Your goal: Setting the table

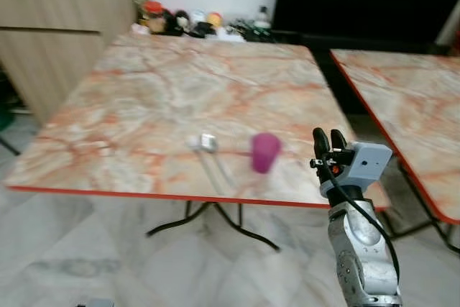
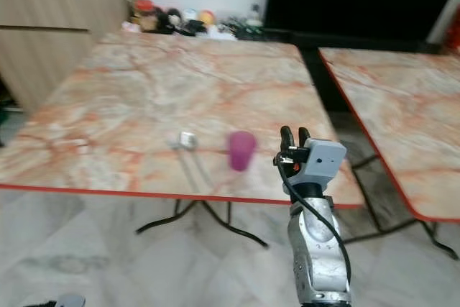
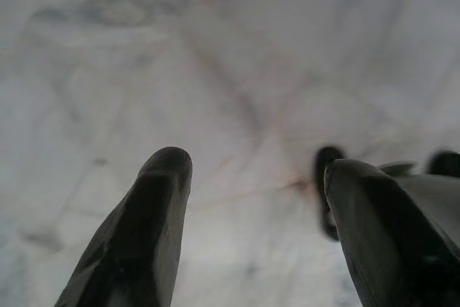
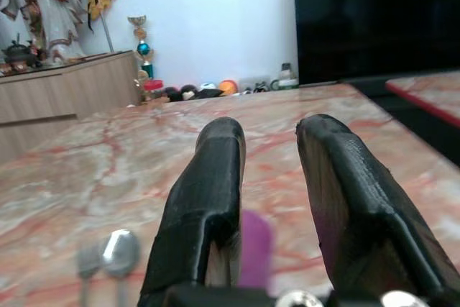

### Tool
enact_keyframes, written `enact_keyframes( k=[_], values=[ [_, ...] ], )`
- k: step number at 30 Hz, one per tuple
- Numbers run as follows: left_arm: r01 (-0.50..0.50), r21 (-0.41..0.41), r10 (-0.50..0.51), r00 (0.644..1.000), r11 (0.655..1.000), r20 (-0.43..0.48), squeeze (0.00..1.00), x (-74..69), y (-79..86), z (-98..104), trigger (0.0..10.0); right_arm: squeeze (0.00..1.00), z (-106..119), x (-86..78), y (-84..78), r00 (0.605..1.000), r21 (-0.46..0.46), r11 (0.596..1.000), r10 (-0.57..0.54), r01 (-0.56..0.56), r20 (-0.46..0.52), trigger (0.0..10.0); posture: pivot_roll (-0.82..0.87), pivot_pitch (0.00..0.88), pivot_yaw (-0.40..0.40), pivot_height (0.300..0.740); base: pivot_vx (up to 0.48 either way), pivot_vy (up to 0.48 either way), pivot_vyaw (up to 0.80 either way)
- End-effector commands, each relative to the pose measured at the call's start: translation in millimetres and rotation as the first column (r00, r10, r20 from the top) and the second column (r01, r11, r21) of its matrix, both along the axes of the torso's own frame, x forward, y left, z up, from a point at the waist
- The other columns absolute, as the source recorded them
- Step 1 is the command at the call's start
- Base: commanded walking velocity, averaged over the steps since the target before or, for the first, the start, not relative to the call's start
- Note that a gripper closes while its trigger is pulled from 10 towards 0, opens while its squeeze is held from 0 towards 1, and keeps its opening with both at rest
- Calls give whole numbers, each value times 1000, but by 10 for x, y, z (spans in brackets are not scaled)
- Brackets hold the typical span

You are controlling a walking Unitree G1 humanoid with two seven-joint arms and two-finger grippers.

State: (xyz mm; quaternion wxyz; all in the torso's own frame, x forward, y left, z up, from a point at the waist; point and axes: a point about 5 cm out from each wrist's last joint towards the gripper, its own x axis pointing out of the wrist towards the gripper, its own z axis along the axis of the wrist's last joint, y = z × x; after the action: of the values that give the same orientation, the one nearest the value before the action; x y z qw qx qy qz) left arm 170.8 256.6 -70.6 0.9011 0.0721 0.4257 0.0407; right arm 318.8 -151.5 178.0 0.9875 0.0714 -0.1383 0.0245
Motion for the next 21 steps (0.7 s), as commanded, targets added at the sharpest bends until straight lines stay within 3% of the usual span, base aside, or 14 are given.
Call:
enact_keyframes(
  k=[1, 17, 21],
  values=[
    [-9, -5, 9, 1000, 1000, -28, 0, -61, -18, -39, 10000, 0, -22, -15, -94, 1000, 1, 1000, -27, 27, -10, 10000, 1, 117, -22, 740, 0, 0, 0],
    [1, -17, -1, 1000, 1000, -21, 0, -61, -37, -41, 10000, 0, -33, -7, -75, 1000, 7, 1000, -23, 23, -11, 10000, 9, 111, -21, 740, 0, 0, 0],
    [-2, -18, 1, 1000, 1000, -19, 0, -57, -38, -39, 10000, 0, -33, -3, -72, 1000, 8, 1000, -22, 22, -10, 10000, 10, 111, -21, 740, 314, 0, 0]
  ],
)
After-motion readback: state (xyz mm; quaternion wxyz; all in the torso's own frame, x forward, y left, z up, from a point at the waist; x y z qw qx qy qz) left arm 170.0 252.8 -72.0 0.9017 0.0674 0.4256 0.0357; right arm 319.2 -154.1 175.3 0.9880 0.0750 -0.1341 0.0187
